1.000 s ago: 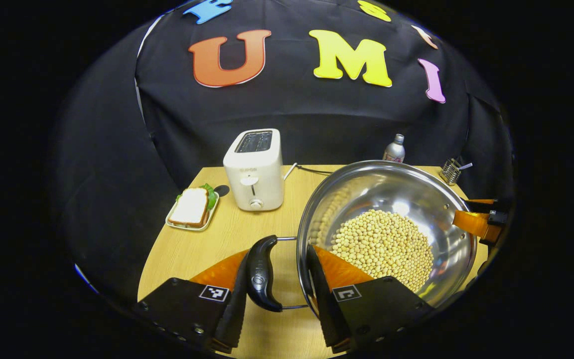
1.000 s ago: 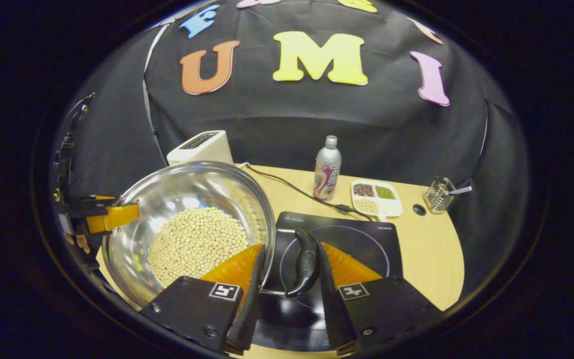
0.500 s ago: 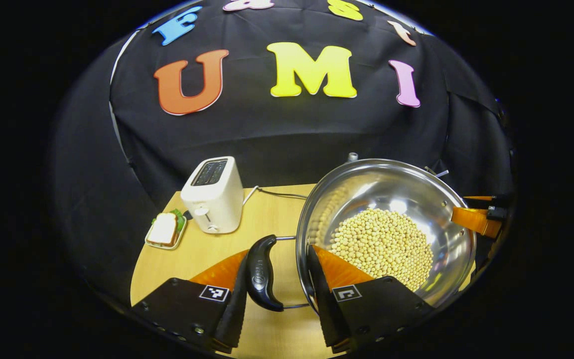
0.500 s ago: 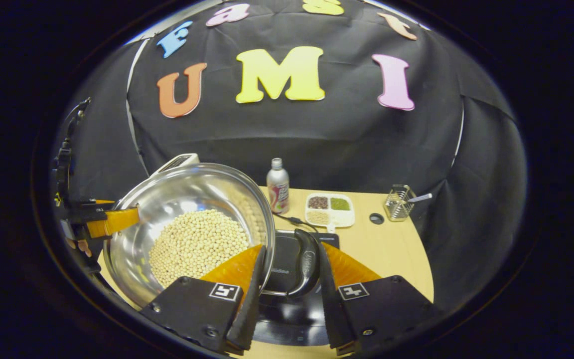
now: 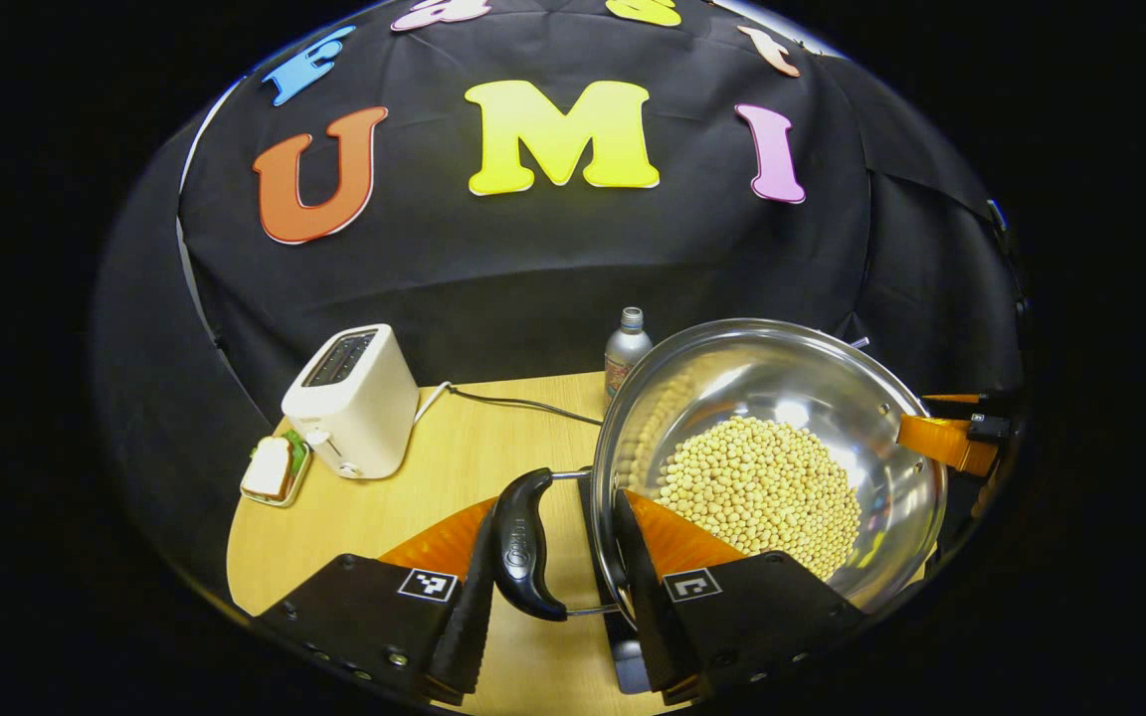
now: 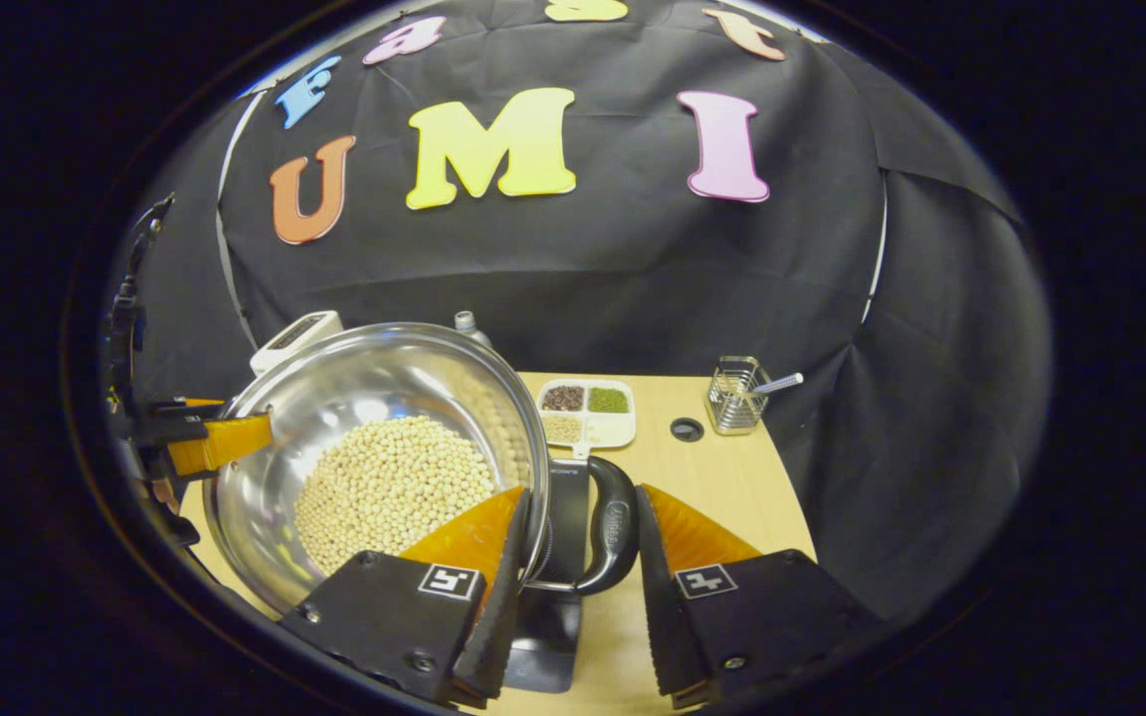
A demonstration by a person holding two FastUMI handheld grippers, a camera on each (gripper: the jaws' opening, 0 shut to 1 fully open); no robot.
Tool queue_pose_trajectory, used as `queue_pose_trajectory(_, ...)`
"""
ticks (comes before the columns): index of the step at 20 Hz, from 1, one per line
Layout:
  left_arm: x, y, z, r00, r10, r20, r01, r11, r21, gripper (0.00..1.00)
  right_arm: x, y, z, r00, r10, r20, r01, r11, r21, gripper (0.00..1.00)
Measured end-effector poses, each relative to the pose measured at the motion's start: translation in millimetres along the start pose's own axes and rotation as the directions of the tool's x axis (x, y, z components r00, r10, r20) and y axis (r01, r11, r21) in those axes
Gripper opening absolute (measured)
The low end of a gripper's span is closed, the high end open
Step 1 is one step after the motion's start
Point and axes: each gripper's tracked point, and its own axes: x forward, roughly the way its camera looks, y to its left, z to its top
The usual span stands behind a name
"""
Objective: First push the handle of the pot to place it horizontally, then grasp the pot with both hands and set it on the induction cooktop.
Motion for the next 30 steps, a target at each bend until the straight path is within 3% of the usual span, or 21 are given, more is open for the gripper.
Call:
queue_pose_trajectory(13,77,-8,-57,0.997,0.012,-0.073,-0.016,0.999,-0.052,0.6,86,-9,-61,0.997,0.001,-0.08,-0.001,1.0,-0.004,0.58)
queue_pose_trajectory(16,89,-7,-64,0.998,-0.027,-0.054,0.023,0.997,-0.07,0.6,94,-10,-60,0.999,0.001,-0.049,0.0,1.0,0.031,0.56)
queue_pose_trajectory(19,92,-9,-56,0.997,-0.058,0.051,0.064,0.988,-0.138,0.6,92,-11,-61,1.0,-0.003,-0.006,0.004,0.998,0.058,0.6)
queue_pose_trajectory(30,84,-8,-57,0.99,-0.098,0.104,0.12,0.966,-0.227,0.61,94,-16,-57,0.997,0.003,0.081,-0.007,0.999,0.044,0.65)
